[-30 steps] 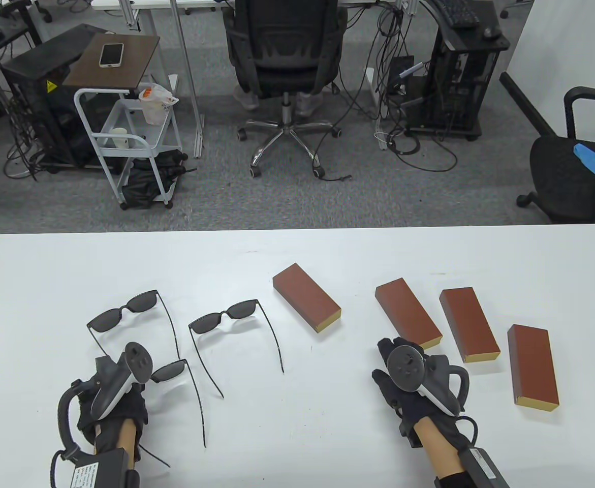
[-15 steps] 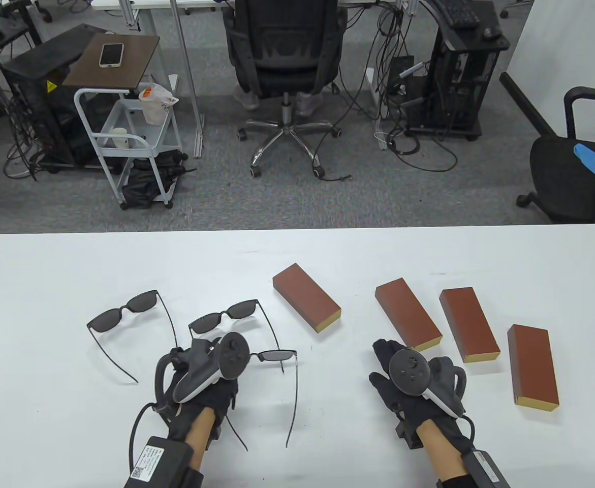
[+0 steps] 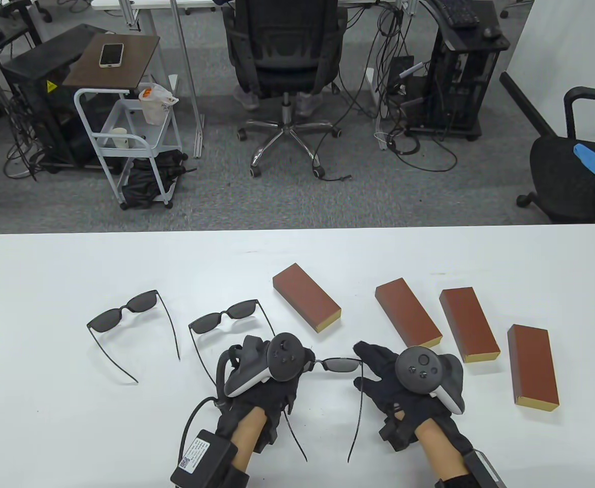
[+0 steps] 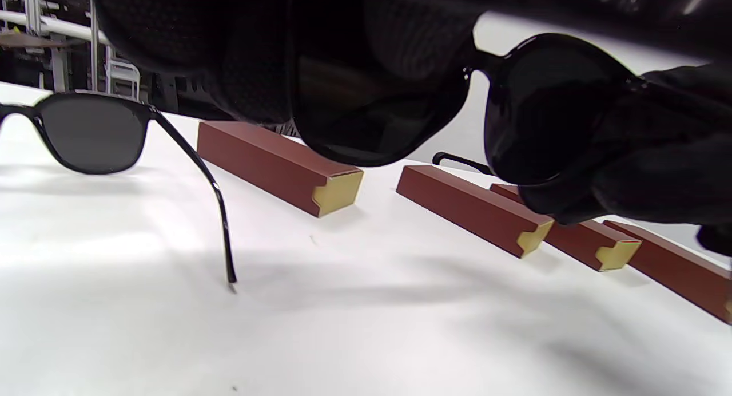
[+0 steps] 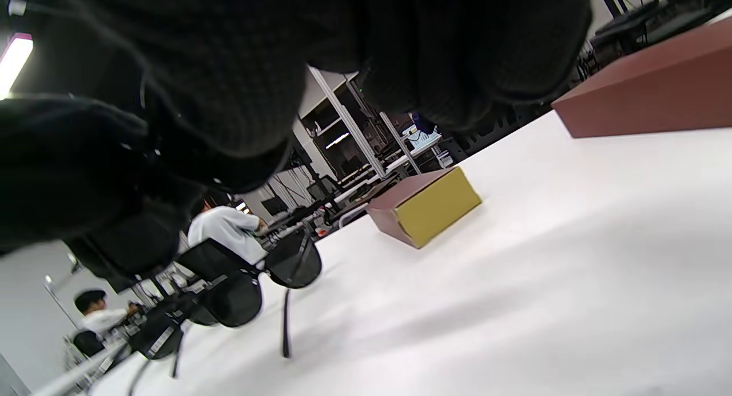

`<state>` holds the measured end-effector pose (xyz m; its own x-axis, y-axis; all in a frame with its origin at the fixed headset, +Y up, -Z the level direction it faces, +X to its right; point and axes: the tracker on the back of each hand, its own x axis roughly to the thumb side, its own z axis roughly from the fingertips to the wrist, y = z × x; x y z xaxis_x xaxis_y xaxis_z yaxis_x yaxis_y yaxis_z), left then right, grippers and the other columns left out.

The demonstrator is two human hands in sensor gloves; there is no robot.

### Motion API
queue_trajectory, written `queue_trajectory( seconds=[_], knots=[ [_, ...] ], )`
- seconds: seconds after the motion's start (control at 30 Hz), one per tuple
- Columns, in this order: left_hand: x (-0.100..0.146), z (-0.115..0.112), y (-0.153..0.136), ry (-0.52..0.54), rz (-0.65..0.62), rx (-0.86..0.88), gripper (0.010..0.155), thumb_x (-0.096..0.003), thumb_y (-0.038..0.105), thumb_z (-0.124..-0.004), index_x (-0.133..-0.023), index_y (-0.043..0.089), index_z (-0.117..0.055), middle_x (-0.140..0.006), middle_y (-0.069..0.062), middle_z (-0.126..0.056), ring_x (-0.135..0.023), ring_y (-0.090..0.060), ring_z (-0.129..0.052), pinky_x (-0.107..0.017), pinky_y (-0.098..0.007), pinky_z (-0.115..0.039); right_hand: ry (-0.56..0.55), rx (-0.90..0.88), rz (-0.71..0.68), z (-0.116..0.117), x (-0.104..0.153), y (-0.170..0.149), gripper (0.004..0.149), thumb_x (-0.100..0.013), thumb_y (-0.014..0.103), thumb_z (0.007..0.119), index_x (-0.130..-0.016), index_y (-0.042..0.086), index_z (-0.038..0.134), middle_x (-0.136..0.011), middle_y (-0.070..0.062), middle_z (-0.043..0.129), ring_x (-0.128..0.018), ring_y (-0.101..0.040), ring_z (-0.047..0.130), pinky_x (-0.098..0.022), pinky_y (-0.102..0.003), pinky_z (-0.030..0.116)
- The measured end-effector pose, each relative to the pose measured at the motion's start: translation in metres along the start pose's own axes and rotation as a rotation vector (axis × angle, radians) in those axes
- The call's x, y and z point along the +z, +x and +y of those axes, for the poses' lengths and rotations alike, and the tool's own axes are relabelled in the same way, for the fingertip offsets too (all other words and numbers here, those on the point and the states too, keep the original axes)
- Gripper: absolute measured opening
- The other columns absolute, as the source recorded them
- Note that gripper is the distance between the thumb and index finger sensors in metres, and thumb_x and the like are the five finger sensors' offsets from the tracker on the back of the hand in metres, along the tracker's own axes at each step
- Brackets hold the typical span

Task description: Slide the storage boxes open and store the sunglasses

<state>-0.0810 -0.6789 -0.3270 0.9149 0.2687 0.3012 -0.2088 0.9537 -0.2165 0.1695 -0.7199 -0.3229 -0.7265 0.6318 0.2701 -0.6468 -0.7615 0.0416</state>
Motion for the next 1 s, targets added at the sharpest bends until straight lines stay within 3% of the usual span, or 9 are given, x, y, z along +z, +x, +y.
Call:
queue_trajectory(
  seconds=[0.37, 0.5, 0.83, 1.0],
  knots=[
    [0.0, -0.004, -0.001, -0.072, -0.022, 0.144, 0.046, -0.047, 0.032, -0.074, -0.091, 0.041, -0.082, -0.088, -0.001, -0.085, -0.076, -0.029, -0.086, -0.06, -0.057, -0.07, -0.062, -0.169, 0.001, -0.006, 0.002, -0.007, 0.044, -0.028, 0.034, 0.092, -0.071, 0.028, 0.086, -0.066, -0.001, 0.102, -0.055, -0.023, 0.107, -0.04, -0.036, 0.094],
    [0.001, -0.003, -0.017, -0.066, -0.013, 0.432, 0.047, -0.0482, 0.034, -0.073, -0.095, 0.037, -0.08, -0.09, -0.002, -0.084, -0.078, -0.031, -0.085, -0.06, -0.057, -0.069, -0.127, -0.223, 0.045, -0.011, 0.003, -0.009, 0.043, -0.028, 0.034, 0.093, -0.07, 0.026, 0.087, -0.061, -0.002, 0.105, -0.049, -0.022, 0.11, -0.035, -0.036, 0.096],
    [0.01, -0.013, -0.041, -0.047, -0.079, 1.2, 0.062, -0.0497, 0.058, -0.064, -0.106, 0.034, -0.07, -0.102, -0.011, -0.077, -0.088, -0.041, -0.078, -0.06, -0.058, -0.069, -0.277, -0.408, 0.215, -0.016, 0.011, -0.014, 0.053, -0.028, 0.035, 0.094, -0.078, 0.022, 0.078, -0.053, 0.0, 0.108, -0.041, -0.02, 0.112, -0.029, -0.034, 0.097],
    [0.01, -0.02, -0.041, -0.057, -0.121, 1.333, 0.07, -0.0494, 0.064, -0.059, -0.112, 0.033, -0.057, -0.108, -0.013, -0.07, -0.093, -0.043, -0.072, -0.062, -0.058, -0.068, -0.307, -0.509, 0.304, -0.015, 0.014, -0.015, 0.055, -0.029, 0.037, 0.093, -0.079, 0.021, 0.076, -0.047, 0.0, 0.109, -0.033, -0.018, 0.113, -0.022, -0.032, 0.097]
  ],
)
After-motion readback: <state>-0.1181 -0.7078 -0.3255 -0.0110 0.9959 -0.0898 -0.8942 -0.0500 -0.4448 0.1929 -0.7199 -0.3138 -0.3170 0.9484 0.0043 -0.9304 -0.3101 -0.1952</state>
